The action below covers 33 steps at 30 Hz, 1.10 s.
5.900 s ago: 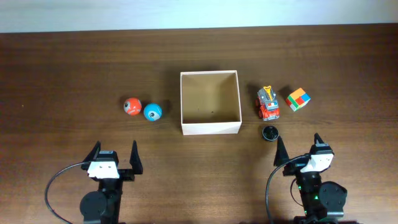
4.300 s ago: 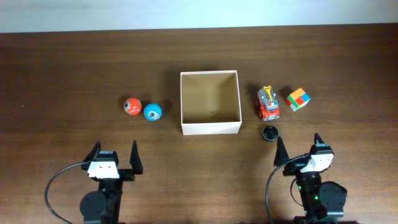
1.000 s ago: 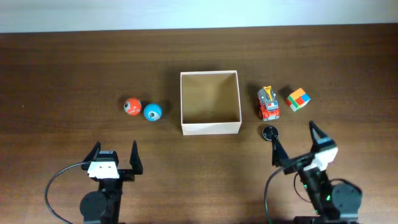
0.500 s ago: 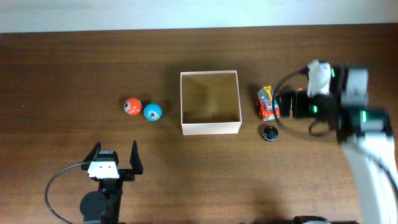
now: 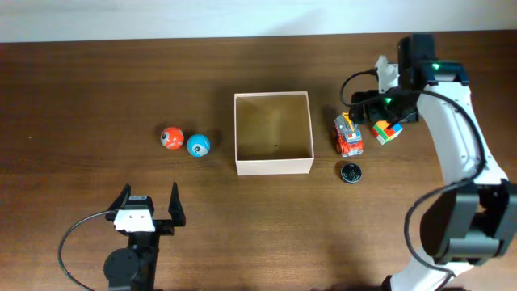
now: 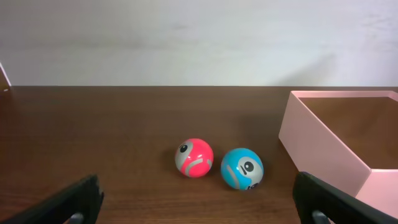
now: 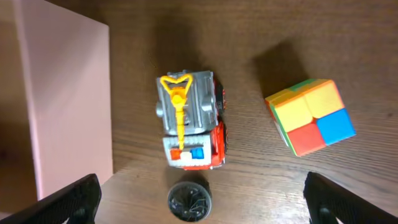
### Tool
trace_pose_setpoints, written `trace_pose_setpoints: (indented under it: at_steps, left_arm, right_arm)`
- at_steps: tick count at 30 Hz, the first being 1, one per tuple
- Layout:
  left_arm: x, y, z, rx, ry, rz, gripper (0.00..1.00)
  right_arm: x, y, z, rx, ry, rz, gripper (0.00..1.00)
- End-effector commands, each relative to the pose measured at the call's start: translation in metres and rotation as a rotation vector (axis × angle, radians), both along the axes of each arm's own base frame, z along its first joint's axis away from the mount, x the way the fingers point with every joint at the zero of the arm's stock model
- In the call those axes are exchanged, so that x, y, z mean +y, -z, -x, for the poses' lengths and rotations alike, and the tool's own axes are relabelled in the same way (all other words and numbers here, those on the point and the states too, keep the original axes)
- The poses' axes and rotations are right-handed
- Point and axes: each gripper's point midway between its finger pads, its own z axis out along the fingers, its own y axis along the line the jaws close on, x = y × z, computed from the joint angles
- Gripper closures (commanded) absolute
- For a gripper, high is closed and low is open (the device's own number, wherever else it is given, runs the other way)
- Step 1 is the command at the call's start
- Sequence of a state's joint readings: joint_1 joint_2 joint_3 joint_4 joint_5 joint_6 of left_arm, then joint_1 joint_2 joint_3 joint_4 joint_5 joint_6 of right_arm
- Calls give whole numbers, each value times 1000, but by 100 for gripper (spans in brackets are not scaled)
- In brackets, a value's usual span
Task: Pack container
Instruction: 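Move the right gripper over the red toy truck and lower, then close the right gripper on the red toy truck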
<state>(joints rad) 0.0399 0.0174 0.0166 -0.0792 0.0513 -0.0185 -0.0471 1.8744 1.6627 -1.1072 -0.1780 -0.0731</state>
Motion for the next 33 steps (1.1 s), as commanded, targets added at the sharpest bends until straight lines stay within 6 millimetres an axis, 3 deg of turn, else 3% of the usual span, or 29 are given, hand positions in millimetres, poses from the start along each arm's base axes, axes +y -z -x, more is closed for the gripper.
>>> trace_pose_setpoints:
  at_steps: [1, 5, 10, 20, 33]
  left_arm:
    - [2, 3, 0, 4, -10, -13, 1]
    - [2, 3, 0, 4, -10, -13, 1]
    - [2, 3, 0, 4, -10, -13, 1]
    - [2, 3, 0, 4, -10, -13, 1]
    - [2, 3, 0, 4, -10, -13, 1]
  right_arm:
    - [2, 8, -5, 17, -20, 96, 1]
    - [10, 20, -7, 33, -64, 232, 1]
    - [31, 30, -15, 15, -113, 259, 1]
    - [15, 55, -20, 64, -81, 251, 1]
    - [27, 84, -16, 128, -139, 169, 1]
